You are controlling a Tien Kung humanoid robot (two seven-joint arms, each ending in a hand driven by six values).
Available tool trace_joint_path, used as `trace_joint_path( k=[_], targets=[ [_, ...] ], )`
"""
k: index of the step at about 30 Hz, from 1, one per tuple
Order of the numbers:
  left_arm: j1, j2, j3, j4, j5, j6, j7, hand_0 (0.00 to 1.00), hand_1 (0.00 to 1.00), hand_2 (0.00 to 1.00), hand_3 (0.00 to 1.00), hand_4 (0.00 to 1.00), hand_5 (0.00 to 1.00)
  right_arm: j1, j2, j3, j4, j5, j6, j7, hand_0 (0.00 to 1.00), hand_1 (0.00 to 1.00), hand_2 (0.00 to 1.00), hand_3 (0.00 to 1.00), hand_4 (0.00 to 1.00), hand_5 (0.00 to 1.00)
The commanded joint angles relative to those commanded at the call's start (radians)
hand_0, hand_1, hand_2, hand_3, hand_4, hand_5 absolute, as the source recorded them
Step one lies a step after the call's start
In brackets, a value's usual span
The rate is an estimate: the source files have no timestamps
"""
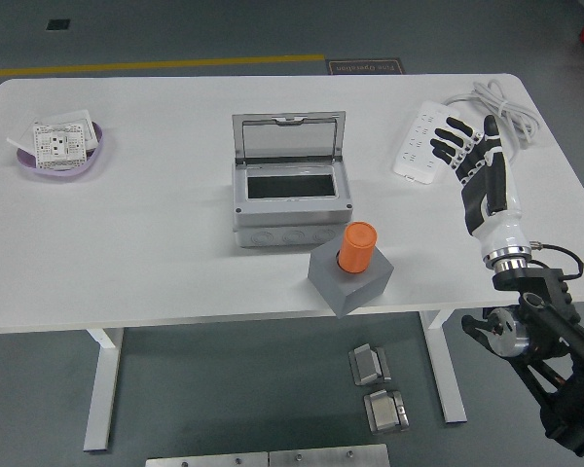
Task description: Pick up the cylinder from the cube,place it in the box,flap close box
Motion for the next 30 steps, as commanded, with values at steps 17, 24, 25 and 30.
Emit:
trace_joint_path(
  k=[17,24,25,30],
  targets=[
    [0.008,-0.011,-0.003,0.003,-0.007,0.000,0.001,0.713,0.706,0.571,0.787,0.741,0.310,0.002,0.024,-0.029,-0.015,-0.004,-0.005,0.006,0.799,0.752,0.798,0.887,0.865,0.258],
    [0.003,-0.010,-0.013,-0.001,0.003,0.000,0.000,0.713,0.706,0.571,0.786,0.741,0.310,0.008,0.041,-0.089,-0.028,0.011,0.000,0.015,0.799,0.750,0.798,0.887,0.841,0.220],
    [0.002,-0.010,-0.014,-0.002,0.004,0.000,0.000,0.712,0.707,0.571,0.787,0.741,0.310,0.008,0.043,-0.096,-0.029,0.011,0.000,0.016,0.789,0.748,0.797,0.886,0.838,0.213],
    [0.003,-0.012,-0.010,-0.001,0.000,-0.001,0.000,0.712,0.707,0.571,0.787,0.741,0.310,0.004,0.052,-0.125,-0.035,0.007,0.001,0.017,0.789,0.748,0.797,0.886,0.838,0.213]
  ],
)
